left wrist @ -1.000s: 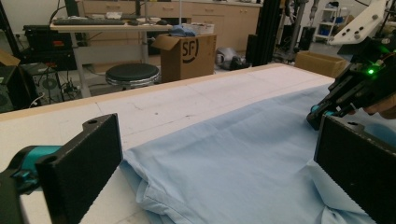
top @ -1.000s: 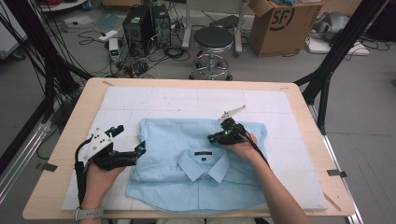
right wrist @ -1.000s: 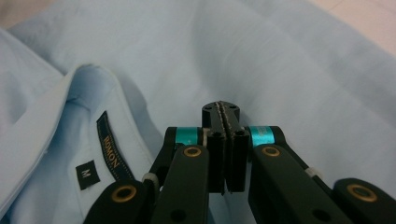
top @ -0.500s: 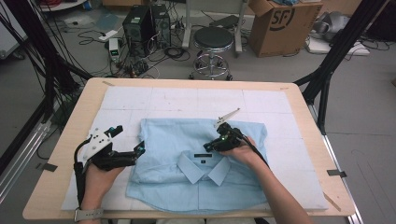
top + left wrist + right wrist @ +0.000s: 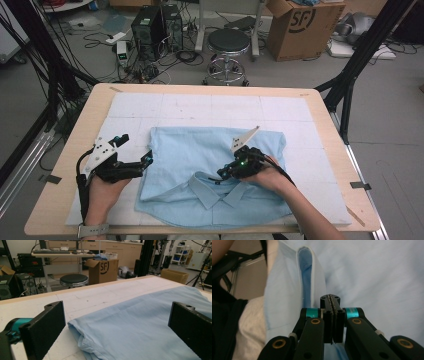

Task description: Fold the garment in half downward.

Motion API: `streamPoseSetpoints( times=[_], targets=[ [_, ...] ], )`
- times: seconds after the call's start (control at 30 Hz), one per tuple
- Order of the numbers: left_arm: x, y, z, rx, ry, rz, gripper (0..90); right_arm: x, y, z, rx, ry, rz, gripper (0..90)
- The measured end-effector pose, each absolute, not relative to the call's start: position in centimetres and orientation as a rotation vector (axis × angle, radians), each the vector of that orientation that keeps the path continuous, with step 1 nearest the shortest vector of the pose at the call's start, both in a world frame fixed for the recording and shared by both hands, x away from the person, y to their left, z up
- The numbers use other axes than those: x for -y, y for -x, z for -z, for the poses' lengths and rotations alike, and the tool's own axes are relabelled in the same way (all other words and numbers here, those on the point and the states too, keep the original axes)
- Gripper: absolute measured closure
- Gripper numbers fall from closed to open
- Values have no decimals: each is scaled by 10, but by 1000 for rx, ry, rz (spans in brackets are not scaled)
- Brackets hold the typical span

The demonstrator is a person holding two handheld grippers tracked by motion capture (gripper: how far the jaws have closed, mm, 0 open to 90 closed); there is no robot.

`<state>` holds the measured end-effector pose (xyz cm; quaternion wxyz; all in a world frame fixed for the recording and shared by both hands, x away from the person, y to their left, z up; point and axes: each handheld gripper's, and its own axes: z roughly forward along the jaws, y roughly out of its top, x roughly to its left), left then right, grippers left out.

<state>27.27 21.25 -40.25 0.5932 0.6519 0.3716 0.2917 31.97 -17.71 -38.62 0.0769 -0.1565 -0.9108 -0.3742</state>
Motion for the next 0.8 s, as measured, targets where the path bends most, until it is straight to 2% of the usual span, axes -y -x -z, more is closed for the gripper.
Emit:
streamPoseSetpoints(
  times=[0.2,0.8],
  targets=[
    [-212,-272,402,-864,-1518,-679,17,177,-290,384,2805,388,1129,896],
    [-212,-272,402,-867,-1522,-680,17,174,-224,408,2974,313,1136,896]
  ],
)
